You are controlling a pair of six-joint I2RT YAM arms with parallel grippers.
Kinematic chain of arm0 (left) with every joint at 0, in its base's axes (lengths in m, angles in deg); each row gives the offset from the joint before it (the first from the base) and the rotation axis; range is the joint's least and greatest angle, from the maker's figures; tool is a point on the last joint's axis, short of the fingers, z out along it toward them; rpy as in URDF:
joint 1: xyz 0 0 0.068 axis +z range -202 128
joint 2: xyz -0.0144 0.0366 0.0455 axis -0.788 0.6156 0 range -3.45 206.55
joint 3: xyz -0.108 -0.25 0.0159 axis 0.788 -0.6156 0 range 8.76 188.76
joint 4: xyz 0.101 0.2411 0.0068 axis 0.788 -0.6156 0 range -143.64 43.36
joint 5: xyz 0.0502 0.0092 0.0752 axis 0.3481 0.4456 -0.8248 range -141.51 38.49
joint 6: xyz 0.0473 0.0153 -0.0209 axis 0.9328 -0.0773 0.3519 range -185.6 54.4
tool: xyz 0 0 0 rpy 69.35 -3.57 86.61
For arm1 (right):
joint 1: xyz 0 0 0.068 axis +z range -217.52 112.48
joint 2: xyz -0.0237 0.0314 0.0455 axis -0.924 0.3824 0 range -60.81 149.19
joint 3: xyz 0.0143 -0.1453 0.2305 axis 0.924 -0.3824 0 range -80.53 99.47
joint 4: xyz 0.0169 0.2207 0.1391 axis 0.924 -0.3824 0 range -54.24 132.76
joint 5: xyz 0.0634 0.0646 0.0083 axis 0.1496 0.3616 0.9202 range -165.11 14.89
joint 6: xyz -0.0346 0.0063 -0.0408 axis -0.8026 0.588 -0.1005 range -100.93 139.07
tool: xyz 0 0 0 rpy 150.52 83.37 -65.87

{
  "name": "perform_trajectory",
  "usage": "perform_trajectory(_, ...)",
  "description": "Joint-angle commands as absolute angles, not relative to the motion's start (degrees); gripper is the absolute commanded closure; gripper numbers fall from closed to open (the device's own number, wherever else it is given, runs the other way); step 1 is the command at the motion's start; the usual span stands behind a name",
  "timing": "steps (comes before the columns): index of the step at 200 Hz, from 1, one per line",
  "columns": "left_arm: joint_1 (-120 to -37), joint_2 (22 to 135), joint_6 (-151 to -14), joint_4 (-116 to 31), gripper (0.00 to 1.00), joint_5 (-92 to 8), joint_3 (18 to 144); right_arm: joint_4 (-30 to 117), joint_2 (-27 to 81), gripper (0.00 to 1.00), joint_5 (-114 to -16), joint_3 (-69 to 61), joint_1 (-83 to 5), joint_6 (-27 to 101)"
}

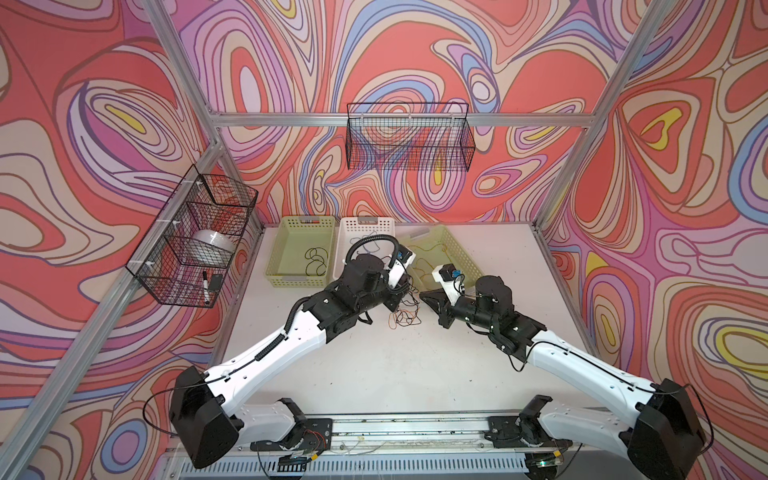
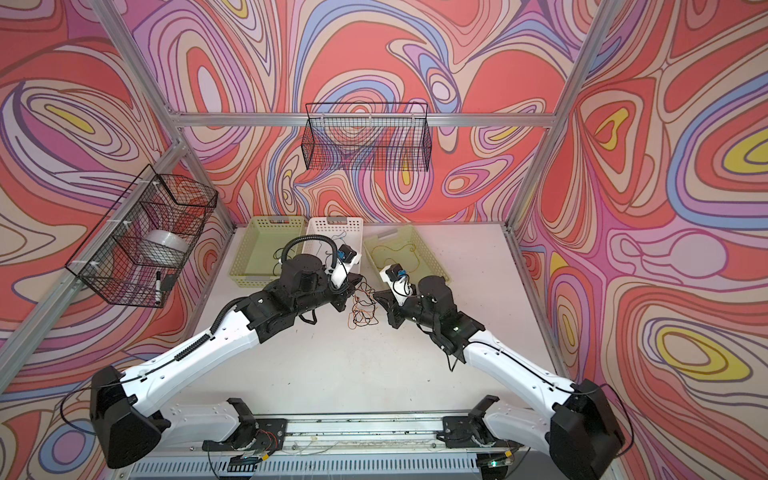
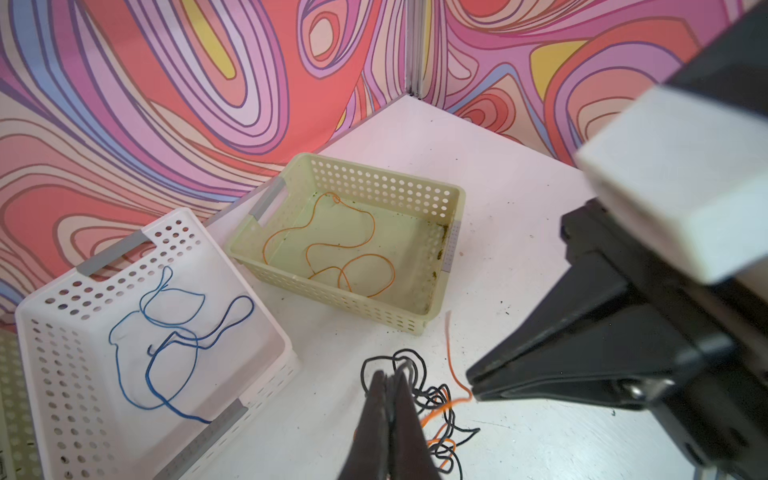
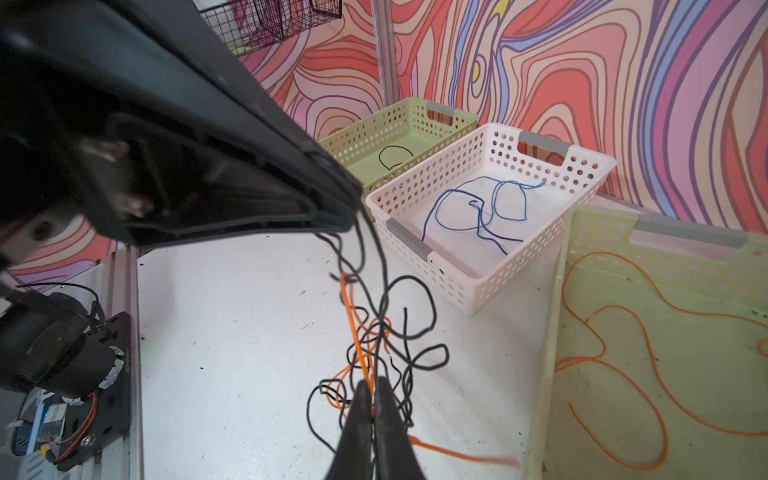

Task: Untangle the cables

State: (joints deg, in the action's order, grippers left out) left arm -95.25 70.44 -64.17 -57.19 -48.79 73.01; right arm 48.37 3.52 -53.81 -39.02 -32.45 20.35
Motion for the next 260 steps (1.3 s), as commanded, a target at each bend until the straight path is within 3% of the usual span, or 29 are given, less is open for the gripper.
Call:
perform_trajectory(1, -94.16, 71.51, -66.99, -56.65, 1.0, -53.1, 75.31, 48.6, 2.49, 1.0, -50.65, -38.24, -32.18, 22.28)
perform_trajectory(47, -92.77, 73.0, -70.42, -55.39, 1.0, -53.37, 77.64, 49.24, 3.62, 1.0, -48.02, -40.56, -30.66, 25.69)
perform_trajectory(74, -92.75, 73.23, -71.39, -55.34, 1.0, -50.89, 78.71, 52.52, 4.54, 1.0, -52.3, -41.51, -30.16, 29.53)
perform_trajectory(103, -92.74, 73.1, -74.84, -54.2, 1.0, -50.48, 78.88, 57.61, 8.47, 0.78, -51.57, -40.06, -30.08, 32.6)
perform_trajectory(123, -92.92, 73.19, -77.63, -54.12, 1.0, -49.81, 79.26, 60.51, 11.56, 0.72, -52.94, -38.85, -28.89, 33.15)
perform_trajectory(184, -94.94, 71.46, -80.7, -54.57, 1.0, -49.3, 79.18, 64.07, 13.17, 0.68, -63.05, -37.92, -27.53, 32.61)
perform_trajectory(260, -96.69, 71.35, -80.98, -54.96, 1.0, -48.53, 80.3, 63.42, 16.6, 0.71, -66.38, -34.58, -27.53, 29.66)
